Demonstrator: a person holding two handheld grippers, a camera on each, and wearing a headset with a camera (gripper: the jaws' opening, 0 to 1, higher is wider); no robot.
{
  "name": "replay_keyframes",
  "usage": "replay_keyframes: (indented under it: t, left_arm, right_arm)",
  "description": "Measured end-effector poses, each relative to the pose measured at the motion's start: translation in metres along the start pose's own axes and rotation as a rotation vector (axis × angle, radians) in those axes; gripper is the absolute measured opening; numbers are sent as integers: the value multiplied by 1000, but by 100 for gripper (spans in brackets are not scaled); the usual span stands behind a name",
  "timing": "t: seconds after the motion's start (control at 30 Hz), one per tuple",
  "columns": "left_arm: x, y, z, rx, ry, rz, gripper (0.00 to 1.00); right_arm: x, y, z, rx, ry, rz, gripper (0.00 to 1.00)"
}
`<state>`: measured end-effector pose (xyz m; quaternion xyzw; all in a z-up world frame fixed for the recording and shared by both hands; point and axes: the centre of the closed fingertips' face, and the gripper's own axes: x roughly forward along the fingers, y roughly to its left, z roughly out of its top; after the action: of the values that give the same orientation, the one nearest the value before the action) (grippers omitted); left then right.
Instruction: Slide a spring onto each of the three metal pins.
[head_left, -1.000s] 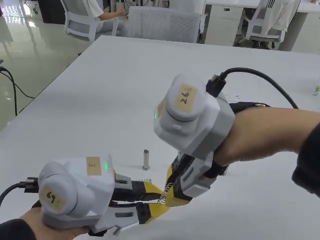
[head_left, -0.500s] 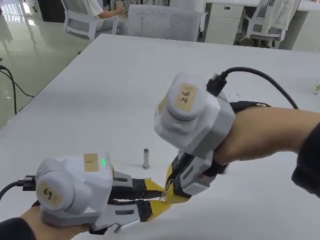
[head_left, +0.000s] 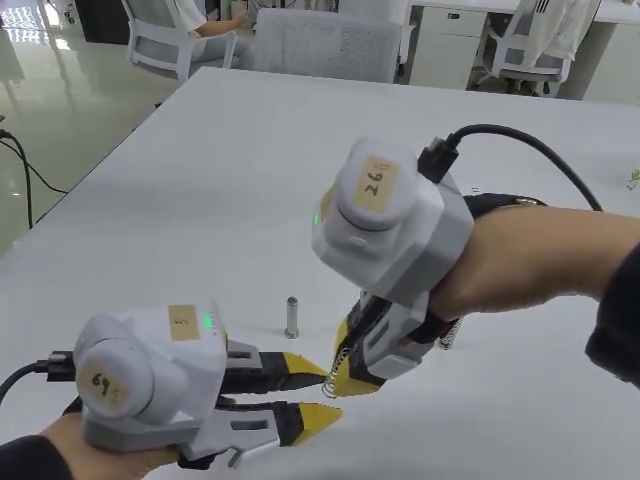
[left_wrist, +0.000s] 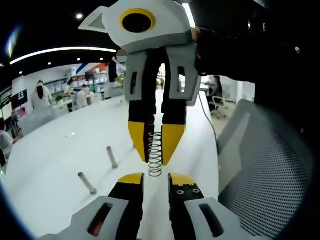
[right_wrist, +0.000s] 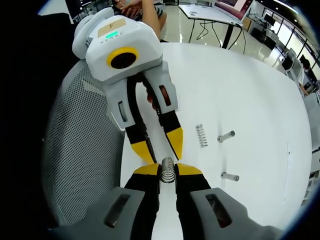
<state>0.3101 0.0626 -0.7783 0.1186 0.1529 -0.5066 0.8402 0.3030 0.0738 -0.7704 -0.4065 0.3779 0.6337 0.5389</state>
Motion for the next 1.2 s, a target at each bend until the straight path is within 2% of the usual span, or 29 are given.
replay_keyframes:
  t: [0.17, 0.7, 1.2]
  left_arm:
    - [-1, 3, -1, -20, 1, 13, 20]
    - [-5, 10, -3, -55, 4, 49, 34]
    - [-8, 11, -4, -83, -4, 59, 41]
  right_arm:
    - [-2, -4, -3, 5, 7, -13, 8]
    - [-15, -15, -12, 36, 10, -49, 8]
    - [-31, -32, -20, 61, 10, -99, 8]
